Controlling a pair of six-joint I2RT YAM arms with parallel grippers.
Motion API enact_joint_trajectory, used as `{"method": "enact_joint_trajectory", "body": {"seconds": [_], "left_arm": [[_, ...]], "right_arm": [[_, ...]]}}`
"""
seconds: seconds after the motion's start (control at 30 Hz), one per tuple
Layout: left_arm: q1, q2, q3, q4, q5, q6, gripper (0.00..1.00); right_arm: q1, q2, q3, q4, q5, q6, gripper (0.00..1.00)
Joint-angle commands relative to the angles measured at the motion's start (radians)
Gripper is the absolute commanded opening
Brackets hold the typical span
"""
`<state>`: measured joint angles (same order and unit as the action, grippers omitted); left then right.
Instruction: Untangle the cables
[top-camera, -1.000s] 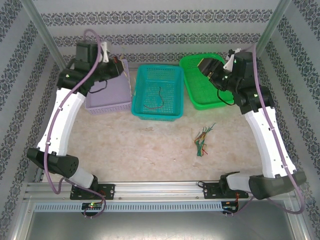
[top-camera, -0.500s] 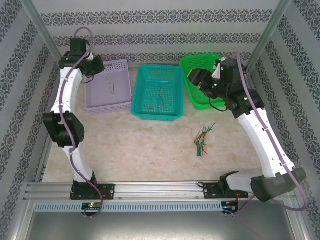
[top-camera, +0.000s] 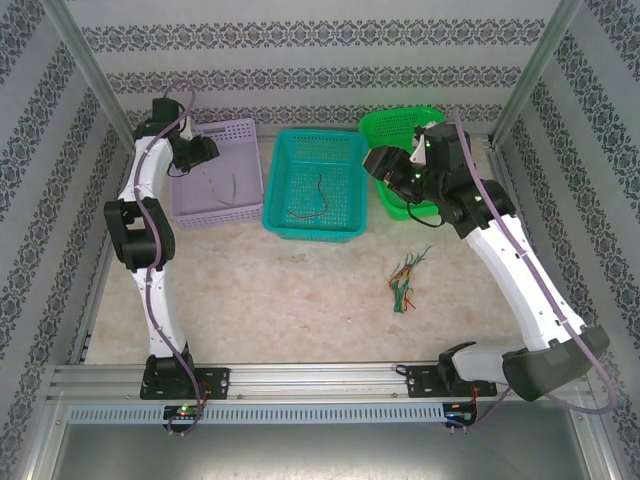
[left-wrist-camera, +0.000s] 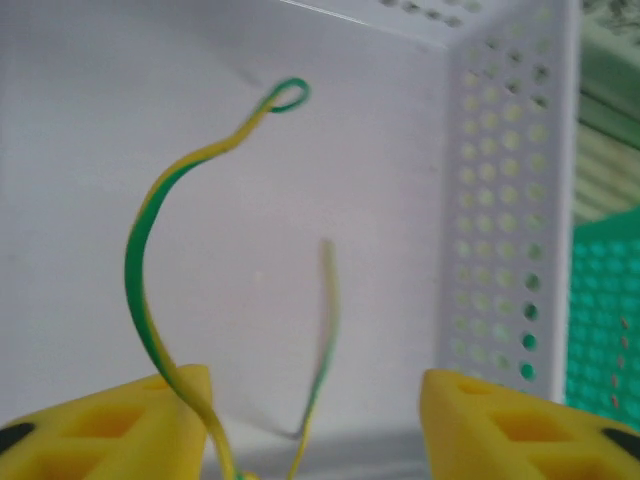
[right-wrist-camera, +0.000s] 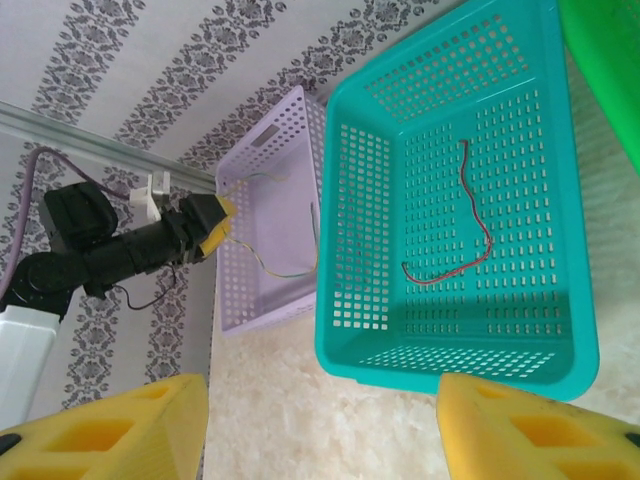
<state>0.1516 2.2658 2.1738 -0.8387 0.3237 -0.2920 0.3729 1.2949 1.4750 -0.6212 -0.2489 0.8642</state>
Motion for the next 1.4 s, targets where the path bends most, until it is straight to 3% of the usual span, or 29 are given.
{"method": "enact_joint_trajectory", "body": {"seconds": [0.0,0.2,0.37,0.5,0.73,0.83,1.1,1.23,1.37], "left_arm": [[-0.012,-0.042,0.05,-0.07,-0.192,0.027,0.62],[-0.048,-0.148,-0.02,-0.127,-0.285,0.027,0.61],[-0.098,-0.221,-0.201,-0.087,-0.182,-0.019,0.46],[-0.113,-0.182,-0.256,-0.063,-0.144,-0.044,0.32],[-0.123,-0.087,-0.239,-0.125,-0.153,-0.013,0.27],[-0.138,-0.118,-0.307,-0.138,-0.179,-0.007,0.25],[-0.149,-0.355,-0.646,-0.013,-0.166,-0.029,0.24],[-0.154,-0.431,-0.784,0.029,-0.121,-0.048,0.23],[-0.175,-0.495,-0.883,0.043,-0.147,-0.051,0.22]], "right_arm": [[0.019,0.013,0.007,0.003,0.024,0.006,0.62],[0.033,0.024,-0.003,0.016,0.024,0.01,0.63],[0.04,0.027,-0.032,0.039,0.022,0.016,0.62],[0.044,0.021,-0.055,0.049,0.022,0.021,0.62],[0.045,-0.009,-0.102,0.018,0.045,-0.002,0.63],[0.037,-0.024,-0.137,-0.017,0.081,-0.042,0.63],[-0.112,-0.098,-0.329,-0.132,0.266,-0.084,0.64],[-0.213,-0.096,-0.464,-0.135,0.265,-0.076,0.63],[-0.243,-0.08,-0.585,-0.097,0.224,-0.053,0.61]]}}
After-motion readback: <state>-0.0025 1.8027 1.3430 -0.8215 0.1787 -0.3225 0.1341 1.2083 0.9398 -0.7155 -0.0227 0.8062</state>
